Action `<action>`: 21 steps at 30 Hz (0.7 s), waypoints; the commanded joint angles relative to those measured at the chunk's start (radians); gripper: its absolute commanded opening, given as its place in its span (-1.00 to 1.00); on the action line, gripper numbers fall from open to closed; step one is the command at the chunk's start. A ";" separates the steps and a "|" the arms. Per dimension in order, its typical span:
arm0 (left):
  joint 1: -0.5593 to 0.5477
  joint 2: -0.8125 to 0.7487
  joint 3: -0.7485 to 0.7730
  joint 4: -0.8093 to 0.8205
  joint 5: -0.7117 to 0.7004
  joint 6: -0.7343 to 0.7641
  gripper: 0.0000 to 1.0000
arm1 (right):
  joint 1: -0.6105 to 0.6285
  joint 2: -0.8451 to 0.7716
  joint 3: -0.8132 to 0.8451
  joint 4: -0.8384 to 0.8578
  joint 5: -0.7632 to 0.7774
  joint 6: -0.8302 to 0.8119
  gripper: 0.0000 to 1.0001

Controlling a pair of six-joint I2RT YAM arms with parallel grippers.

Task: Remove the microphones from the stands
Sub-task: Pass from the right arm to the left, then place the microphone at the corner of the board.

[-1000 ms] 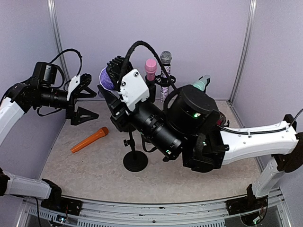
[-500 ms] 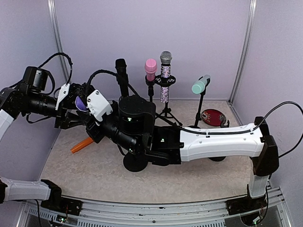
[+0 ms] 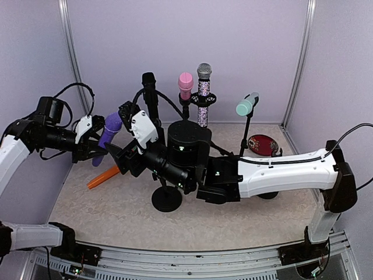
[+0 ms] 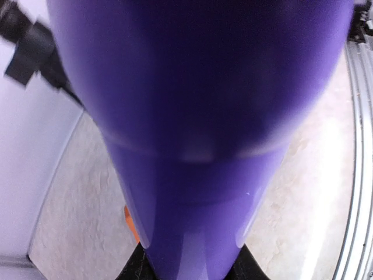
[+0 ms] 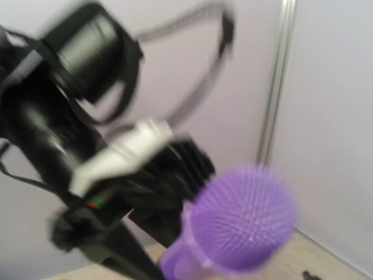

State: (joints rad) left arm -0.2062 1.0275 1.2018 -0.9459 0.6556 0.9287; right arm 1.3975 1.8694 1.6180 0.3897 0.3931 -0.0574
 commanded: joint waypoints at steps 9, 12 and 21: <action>0.203 0.212 -0.411 0.375 -0.360 0.040 -0.84 | 0.048 -0.287 -0.289 0.056 0.231 0.004 0.64; 0.202 0.245 -0.477 0.469 -0.395 0.015 -0.83 | 0.052 -0.330 -0.369 0.030 0.289 0.052 0.57; 0.174 0.357 -0.573 0.626 -0.549 -0.030 -0.43 | 0.042 -0.360 -0.555 -0.103 0.374 0.294 0.42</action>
State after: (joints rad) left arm -0.0166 1.3373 0.6765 -0.4343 0.1967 0.9260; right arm 1.4437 1.5276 1.1191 0.3668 0.7105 0.0853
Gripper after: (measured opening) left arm 0.306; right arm 0.723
